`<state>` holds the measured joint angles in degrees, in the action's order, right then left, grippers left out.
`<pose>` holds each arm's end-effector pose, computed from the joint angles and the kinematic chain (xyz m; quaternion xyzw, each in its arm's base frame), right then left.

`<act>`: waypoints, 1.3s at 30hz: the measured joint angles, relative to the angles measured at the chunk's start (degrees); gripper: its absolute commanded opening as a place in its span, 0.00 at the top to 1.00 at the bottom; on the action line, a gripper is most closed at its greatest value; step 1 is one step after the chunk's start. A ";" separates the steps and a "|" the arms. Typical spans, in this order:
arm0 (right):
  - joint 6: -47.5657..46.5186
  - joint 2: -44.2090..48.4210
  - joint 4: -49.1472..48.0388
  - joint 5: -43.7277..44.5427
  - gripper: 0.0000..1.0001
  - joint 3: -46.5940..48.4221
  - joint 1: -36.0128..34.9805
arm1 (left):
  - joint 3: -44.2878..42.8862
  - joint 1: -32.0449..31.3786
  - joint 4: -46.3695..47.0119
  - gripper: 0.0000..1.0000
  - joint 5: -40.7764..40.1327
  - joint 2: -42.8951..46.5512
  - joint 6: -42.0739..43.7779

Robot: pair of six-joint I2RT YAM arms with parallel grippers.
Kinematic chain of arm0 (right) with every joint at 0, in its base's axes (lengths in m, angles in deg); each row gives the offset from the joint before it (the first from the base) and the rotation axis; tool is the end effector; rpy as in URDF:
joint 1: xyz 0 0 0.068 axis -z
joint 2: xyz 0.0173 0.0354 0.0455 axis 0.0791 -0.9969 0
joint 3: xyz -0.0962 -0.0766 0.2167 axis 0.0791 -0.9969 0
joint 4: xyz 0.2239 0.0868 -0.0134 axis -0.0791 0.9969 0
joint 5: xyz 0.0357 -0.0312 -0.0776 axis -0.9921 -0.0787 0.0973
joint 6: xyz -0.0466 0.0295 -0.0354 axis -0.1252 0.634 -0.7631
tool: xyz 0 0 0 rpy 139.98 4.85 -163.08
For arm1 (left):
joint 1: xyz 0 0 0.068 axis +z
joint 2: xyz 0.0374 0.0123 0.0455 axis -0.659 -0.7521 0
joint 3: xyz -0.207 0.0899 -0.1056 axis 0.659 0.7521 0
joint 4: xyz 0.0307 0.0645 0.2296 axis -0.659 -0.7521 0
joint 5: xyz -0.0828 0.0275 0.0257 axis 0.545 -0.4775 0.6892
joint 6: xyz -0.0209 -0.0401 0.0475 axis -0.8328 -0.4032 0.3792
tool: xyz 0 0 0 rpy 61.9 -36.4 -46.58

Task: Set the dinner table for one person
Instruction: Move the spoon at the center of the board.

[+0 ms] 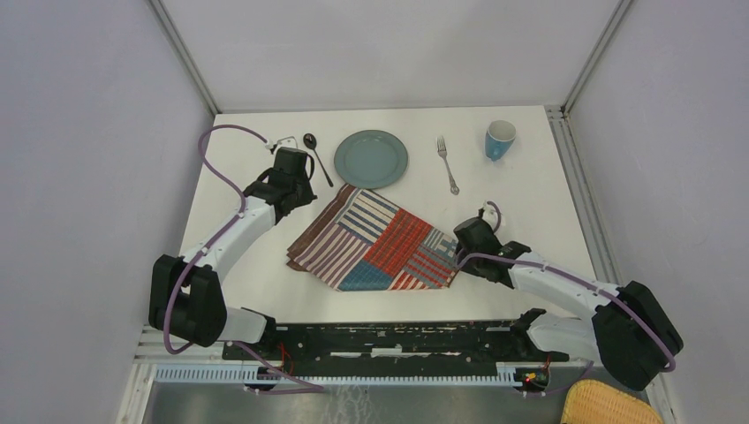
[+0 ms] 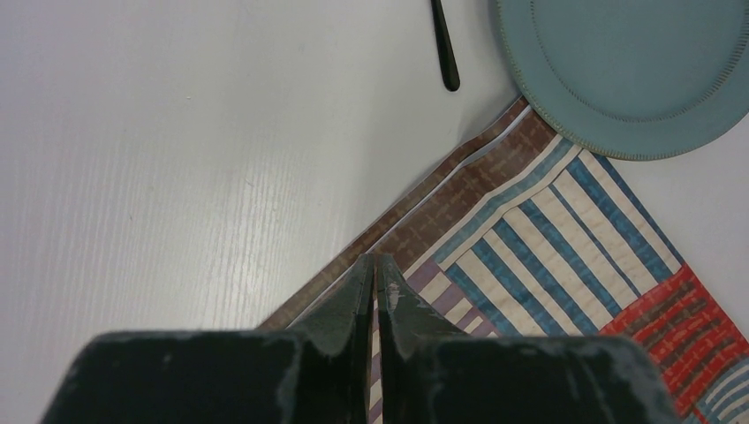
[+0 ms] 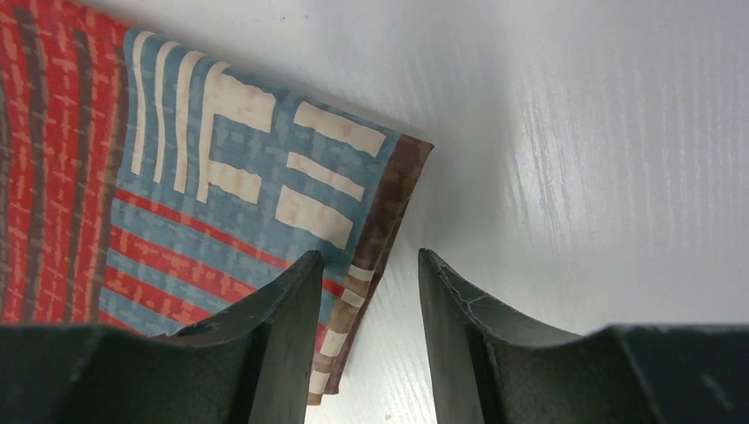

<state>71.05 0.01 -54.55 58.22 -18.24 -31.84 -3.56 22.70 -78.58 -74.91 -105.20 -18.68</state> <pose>0.1668 0.1028 0.1398 0.1945 0.9329 0.0799 0.2925 0.2778 -0.0777 0.2315 -0.1201 0.9134 -0.0185 0.3886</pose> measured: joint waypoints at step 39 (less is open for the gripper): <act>-5.05 -19.04 -5.35 -0.26 1.00 12.74 0.92 | -0.39 -0.24 -0.74 0.89 -1.42 -1.31 0.04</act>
<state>66.01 -19.03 -59.90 57.96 -5.49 -30.93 -3.96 22.46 -79.32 -76.34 -106.51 -18.64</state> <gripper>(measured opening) 0.010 0.109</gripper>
